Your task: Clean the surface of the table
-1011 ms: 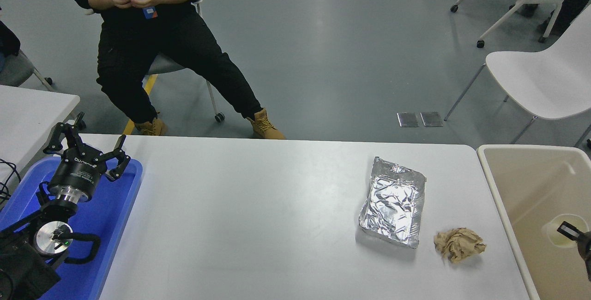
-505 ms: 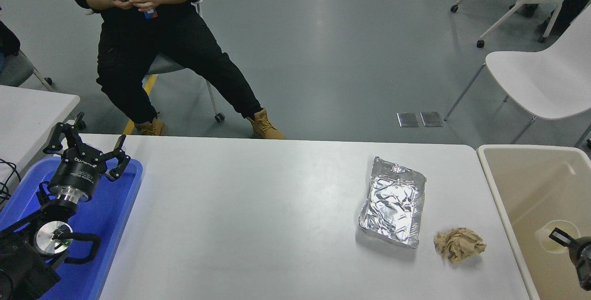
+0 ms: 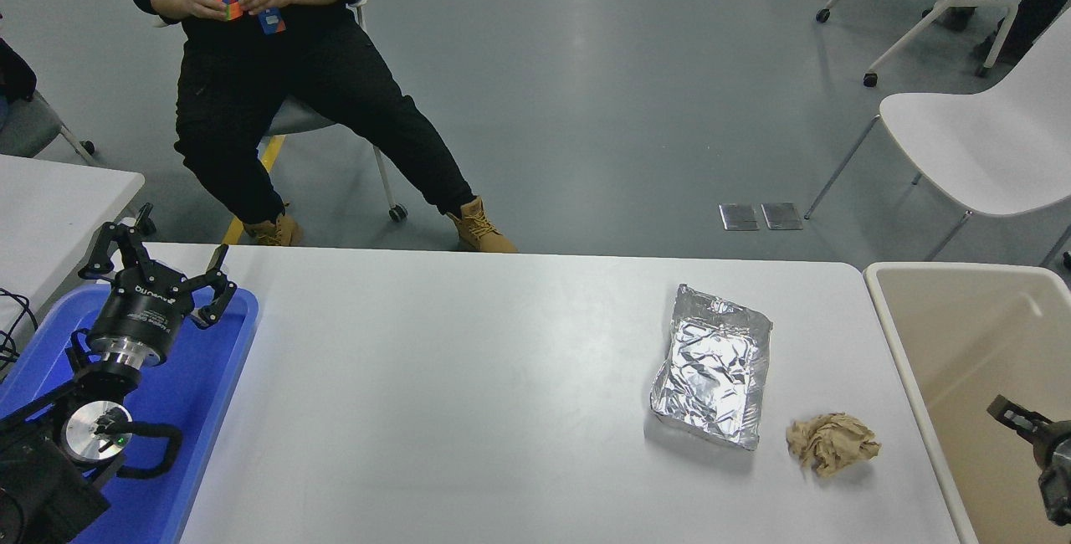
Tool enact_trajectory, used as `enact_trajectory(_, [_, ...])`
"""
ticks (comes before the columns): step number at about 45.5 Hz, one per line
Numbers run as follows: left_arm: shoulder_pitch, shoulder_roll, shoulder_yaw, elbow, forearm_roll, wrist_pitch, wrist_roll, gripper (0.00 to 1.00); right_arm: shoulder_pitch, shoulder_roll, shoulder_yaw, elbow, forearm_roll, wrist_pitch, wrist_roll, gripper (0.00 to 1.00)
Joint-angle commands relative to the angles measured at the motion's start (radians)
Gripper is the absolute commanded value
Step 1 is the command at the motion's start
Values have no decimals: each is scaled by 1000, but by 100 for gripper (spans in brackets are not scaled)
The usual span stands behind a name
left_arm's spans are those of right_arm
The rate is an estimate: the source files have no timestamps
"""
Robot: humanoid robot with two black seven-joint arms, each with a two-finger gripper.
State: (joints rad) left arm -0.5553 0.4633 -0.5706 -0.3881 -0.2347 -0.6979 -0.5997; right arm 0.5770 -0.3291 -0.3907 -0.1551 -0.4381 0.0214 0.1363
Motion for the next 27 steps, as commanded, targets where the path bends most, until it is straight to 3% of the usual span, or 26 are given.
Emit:
enact_trajectory(1, [0,0,0,0,0,0,0,100,115,-56,102,-4,2,-8,2,98])
enact_trajectory(27, [0,0,0,0,0,0,0,100,366,-107,493,-1,10,-14,2,98])
